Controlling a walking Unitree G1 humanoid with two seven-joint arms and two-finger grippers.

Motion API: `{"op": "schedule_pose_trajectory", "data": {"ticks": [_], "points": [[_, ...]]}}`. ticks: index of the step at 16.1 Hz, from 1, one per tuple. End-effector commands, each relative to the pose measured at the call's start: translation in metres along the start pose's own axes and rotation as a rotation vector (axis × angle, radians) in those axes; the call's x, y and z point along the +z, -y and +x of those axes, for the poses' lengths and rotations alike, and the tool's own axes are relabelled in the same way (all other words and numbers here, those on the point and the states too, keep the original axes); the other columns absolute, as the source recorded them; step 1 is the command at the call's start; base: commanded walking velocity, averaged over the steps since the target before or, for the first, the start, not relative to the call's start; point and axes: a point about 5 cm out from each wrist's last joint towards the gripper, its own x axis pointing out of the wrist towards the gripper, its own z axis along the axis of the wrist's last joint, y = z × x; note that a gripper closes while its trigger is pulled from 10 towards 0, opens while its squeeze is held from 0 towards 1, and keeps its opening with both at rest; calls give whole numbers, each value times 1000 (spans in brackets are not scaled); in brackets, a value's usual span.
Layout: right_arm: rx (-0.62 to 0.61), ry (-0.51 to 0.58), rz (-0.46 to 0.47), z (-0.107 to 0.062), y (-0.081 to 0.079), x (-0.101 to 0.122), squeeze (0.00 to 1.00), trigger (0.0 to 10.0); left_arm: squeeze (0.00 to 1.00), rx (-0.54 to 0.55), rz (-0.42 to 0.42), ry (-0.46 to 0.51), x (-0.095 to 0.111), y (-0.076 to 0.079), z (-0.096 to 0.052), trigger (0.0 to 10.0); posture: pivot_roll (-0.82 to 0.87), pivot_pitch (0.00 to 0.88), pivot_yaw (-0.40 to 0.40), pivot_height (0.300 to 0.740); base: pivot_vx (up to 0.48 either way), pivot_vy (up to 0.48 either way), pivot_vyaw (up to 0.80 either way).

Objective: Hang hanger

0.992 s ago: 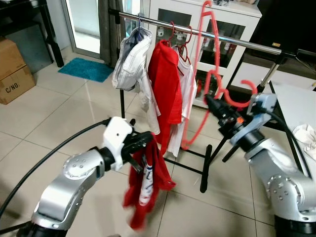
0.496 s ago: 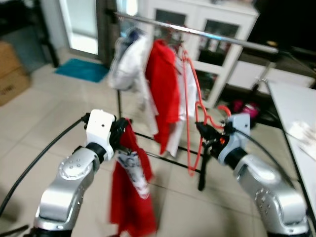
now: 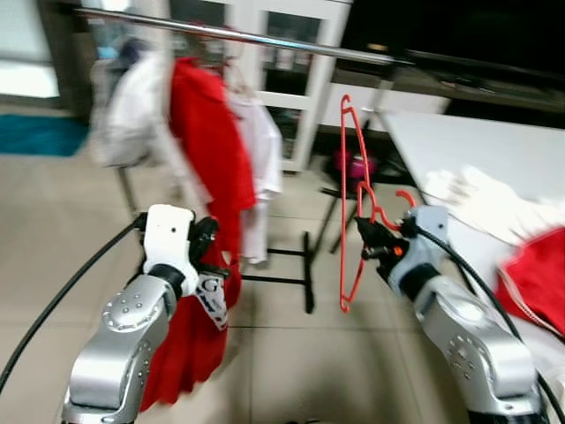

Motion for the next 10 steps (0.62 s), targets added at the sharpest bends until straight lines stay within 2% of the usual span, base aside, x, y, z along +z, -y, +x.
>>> {"op": "schedule_pose_trajectory", "data": {"ticks": [1, 4, 10], "points": [[-21, 13, -16, 2, 3, 4, 0, 10000, 0, -6, 20, 23, 7, 2, -1, 10000, -53, 0, -143, 740, 0, 0, -800], [-2, -15, -32, 1, 3, 1, 0, 10000, 0, 21, 14, 19, 4, 2, -5, 10000, -53, 0, -149, 740, 0, 0, -800], [-6, -36, -34, -3, 4, -4, 0, 10000, 0, 10, 18, 7, 3, 4, -3, 10000, -61, 0, -127, 740, 0, 0, -800]]}}
